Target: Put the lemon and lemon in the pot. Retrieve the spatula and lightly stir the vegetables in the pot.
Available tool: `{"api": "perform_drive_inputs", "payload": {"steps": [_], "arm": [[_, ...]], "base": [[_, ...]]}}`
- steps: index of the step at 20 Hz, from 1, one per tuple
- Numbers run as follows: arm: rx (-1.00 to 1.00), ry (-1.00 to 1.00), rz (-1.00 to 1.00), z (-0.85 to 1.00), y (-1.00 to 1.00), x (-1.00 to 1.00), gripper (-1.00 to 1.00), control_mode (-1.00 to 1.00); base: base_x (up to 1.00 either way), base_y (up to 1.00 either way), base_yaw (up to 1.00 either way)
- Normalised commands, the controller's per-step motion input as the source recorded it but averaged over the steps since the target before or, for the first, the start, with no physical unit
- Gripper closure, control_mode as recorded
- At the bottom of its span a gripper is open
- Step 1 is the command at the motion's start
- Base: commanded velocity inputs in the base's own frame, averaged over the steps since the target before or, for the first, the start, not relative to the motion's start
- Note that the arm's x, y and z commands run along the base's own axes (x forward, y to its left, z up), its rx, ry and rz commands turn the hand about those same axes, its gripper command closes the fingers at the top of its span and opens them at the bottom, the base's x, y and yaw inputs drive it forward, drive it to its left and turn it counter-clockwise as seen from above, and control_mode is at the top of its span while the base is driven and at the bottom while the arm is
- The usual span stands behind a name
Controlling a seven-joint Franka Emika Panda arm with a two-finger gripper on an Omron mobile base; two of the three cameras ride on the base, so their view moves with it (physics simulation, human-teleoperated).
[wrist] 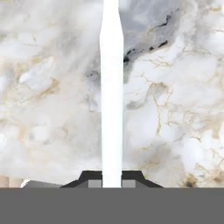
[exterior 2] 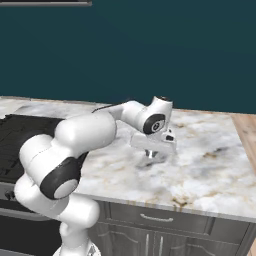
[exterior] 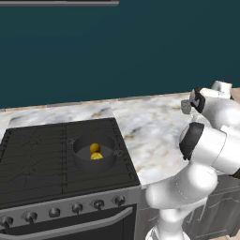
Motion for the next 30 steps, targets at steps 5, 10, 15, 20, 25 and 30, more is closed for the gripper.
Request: {"api": "perform_drive_inputs", "payload": {"steps": [5,10,15,20,25,30], "arm": [[0.01,0.08,0.0,0.96,0.46,-0.5,1.0,-1.0],[0.0,0.03,0.0,0.53,0.44,-0.56,1.0,-1.0],[0.0,0.01,0.0,0.41,0.61,-0.54,1.0,-1.0],[-0.06,0.09,0.16,0.55,0.86,-0.02,1.0,-1.0],[-0.13,0.27,0.34,0.36,0.73,0.29,1.0,-1.0],[-0.14,0.32,0.42,0.14,0.62,0.34,1.0,-1.0]], "base": [[0.0,0.0,0.0],[0.0,0.0,0.0],[0.0,0.0,0.0],[0.0,0.0,0.0],[0.0,0.0,0.0],[0.0,0.0,0.0]]}}
